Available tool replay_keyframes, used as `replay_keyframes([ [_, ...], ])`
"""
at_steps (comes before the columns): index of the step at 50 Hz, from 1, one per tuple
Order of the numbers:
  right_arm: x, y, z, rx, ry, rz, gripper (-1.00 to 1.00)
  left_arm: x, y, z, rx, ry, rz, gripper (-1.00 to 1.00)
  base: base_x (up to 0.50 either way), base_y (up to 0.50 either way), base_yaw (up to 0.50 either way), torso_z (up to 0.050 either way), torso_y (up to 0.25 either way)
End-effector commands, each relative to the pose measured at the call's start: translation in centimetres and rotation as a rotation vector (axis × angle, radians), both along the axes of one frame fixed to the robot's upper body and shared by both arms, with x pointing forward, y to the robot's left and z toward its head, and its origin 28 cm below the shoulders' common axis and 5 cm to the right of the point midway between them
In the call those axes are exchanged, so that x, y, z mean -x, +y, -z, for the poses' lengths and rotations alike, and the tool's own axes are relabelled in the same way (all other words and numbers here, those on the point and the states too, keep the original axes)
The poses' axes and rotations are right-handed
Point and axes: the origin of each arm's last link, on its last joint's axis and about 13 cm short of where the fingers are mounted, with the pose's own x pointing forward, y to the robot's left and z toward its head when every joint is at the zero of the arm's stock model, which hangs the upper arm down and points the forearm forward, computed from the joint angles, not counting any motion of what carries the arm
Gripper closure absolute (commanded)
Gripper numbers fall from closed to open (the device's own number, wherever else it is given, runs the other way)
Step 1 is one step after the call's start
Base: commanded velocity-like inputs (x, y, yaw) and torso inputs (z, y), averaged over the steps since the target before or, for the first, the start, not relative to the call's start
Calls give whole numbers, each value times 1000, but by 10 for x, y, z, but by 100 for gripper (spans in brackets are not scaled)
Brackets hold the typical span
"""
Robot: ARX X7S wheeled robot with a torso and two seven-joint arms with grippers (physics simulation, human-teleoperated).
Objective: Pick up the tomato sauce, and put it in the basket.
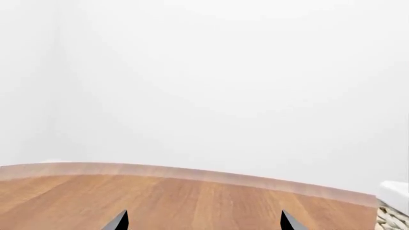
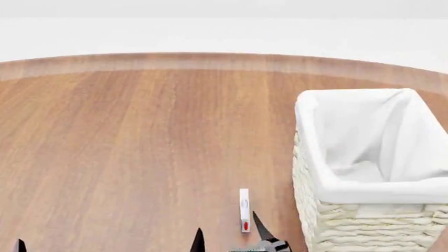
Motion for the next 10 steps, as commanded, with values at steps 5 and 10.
replay_keyframes([
  [5,51,12,39,-52,41,-4,-100,0,-2,6,3,4,7,-100,0,0,0,0,0],
  [10,61,15,49,-60,79,-27,-100,2,-3,3,2,5,10,-100,0,0,0,0,0],
])
